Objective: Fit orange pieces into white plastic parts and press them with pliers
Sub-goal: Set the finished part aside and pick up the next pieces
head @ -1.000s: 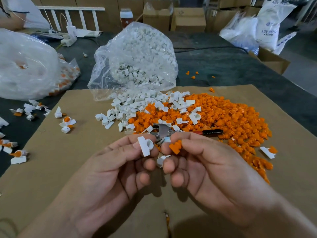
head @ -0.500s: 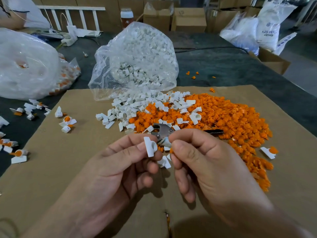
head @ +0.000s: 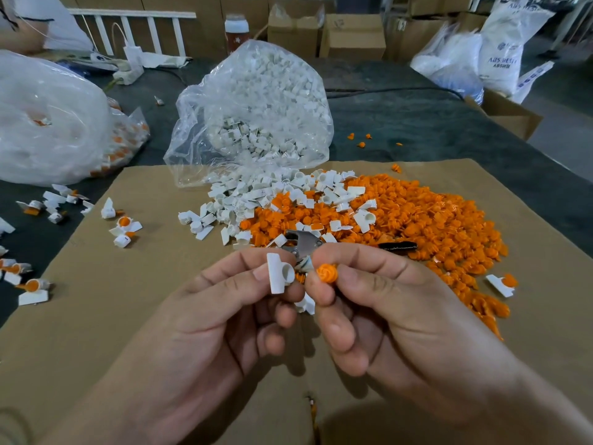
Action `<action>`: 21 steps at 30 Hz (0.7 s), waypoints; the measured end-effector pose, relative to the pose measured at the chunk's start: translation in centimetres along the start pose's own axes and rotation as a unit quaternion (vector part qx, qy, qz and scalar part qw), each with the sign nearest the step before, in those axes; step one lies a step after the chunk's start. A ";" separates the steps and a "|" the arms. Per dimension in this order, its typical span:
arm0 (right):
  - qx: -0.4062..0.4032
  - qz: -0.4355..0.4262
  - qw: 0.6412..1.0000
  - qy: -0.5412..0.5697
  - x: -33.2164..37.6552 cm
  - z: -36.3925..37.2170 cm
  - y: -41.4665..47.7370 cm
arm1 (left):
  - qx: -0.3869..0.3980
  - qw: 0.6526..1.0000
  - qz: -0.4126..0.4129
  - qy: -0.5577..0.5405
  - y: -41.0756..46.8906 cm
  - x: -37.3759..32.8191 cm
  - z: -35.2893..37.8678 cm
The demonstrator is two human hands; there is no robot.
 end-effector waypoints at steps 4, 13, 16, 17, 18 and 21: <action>0.001 0.001 1.000 -0.001 -0.1 -0.3 0.0 | 0.001 1.000 0.003 0.006 0.0 0.0 0.1; -0.081 -0.136 0.793 -0.588 2.1 -0.6 -1.5 | -0.049 0.998 -0.003 0.039 -0.1 0.4 -0.3; -0.065 -0.187 0.715 -0.670 2.6 0.6 -1.8 | -0.074 0.995 0.018 0.064 -0.2 0.2 -0.3; -0.061 -0.196 0.708 -0.676 2.7 0.8 -1.9 | -0.079 0.994 0.023 0.069 -0.3 0.2 -0.2; -0.056 -0.205 0.699 -0.683 2.7 1.0 -1.9 | -0.084 0.994 0.026 0.073 -0.3 0.2 -0.1; -0.049 -0.222 0.664 -0.713 2.8 1.6 -1.9 | -0.091 0.992 0.023 0.085 -0.4 0.2 0.2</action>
Point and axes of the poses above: each hand's wrist, its own y-axis towards the middle knuckle, its own z-axis out of the palm, x = y × z, the point moved 8 cm from there along y, towards the middle knuckle, and after that the axes turned 6 degrees about -z, right-handed, at the moved point
